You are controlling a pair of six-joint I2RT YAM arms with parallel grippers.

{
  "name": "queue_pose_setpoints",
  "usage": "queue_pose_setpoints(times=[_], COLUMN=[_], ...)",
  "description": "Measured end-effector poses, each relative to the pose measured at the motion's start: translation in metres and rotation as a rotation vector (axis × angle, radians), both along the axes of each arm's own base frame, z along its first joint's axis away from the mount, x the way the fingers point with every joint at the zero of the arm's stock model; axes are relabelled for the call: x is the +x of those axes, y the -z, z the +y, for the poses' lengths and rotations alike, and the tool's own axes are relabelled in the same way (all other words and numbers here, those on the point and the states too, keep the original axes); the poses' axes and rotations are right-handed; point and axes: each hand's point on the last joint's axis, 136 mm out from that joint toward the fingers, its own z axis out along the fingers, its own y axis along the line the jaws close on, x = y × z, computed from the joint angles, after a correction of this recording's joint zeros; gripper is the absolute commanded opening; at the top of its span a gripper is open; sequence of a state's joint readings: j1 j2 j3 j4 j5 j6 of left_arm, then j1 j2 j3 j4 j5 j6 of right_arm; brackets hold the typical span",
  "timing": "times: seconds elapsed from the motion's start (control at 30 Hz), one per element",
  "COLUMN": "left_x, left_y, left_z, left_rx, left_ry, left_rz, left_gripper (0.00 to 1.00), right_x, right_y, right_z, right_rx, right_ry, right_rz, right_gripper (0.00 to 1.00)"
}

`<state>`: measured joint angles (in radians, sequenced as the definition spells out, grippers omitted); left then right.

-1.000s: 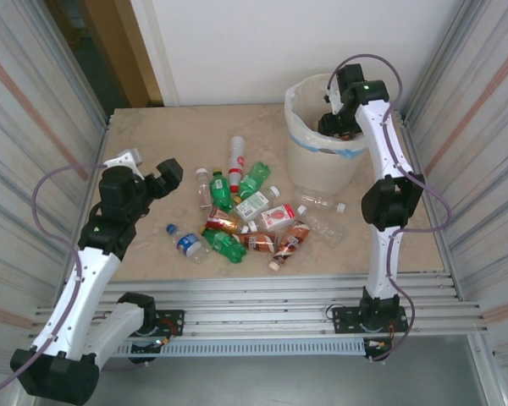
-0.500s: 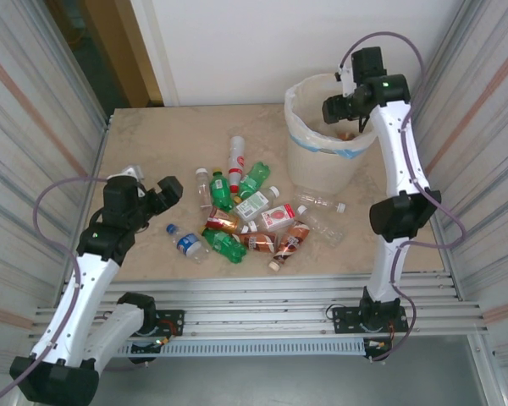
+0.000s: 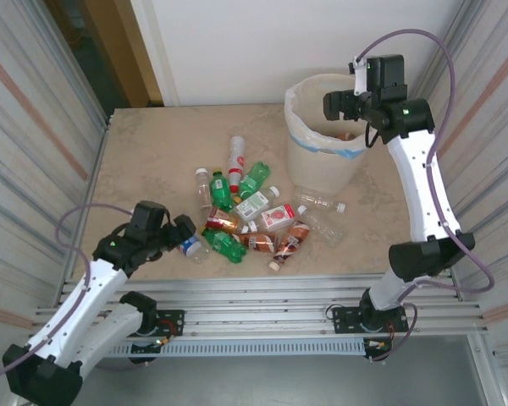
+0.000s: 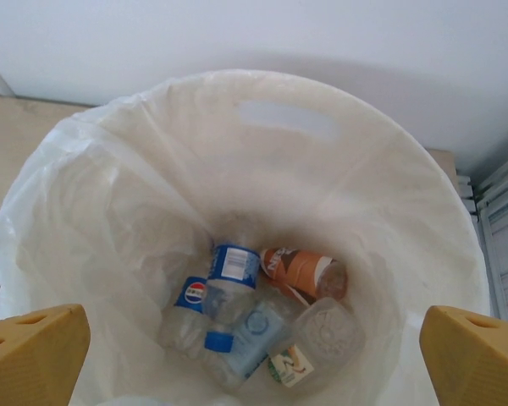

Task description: Put the plastic bottles in the bin

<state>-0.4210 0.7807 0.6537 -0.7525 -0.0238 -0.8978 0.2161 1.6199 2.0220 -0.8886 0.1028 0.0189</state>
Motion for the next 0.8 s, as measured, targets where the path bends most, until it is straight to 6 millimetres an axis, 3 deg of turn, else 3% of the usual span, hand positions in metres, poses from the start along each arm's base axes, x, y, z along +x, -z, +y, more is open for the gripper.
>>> queue_pose_setpoints(times=[0.17, 0.43, 0.8], left_x=[-0.014, -0.004, 0.004], left_y=[0.028, 0.051, 0.076], left_z=[-0.009, -0.020, -0.024], left_rx=[0.007, 0.004, 0.025], left_ry=[0.013, 0.012, 0.009], left_rz=[0.099, 0.155, 0.207], left_gripper=[0.94, 0.93, 0.81], right_x=[-0.011, -0.022, -0.024], right_y=[-0.007, -0.024, -0.013], right_z=[0.003, 0.010, 0.010], right_rx=[0.006, 0.016, 0.005], right_ry=[0.009, 0.014, 0.021], right_rz=[-0.053, -0.123, -0.111], right_gripper=[0.98, 0.98, 0.98])
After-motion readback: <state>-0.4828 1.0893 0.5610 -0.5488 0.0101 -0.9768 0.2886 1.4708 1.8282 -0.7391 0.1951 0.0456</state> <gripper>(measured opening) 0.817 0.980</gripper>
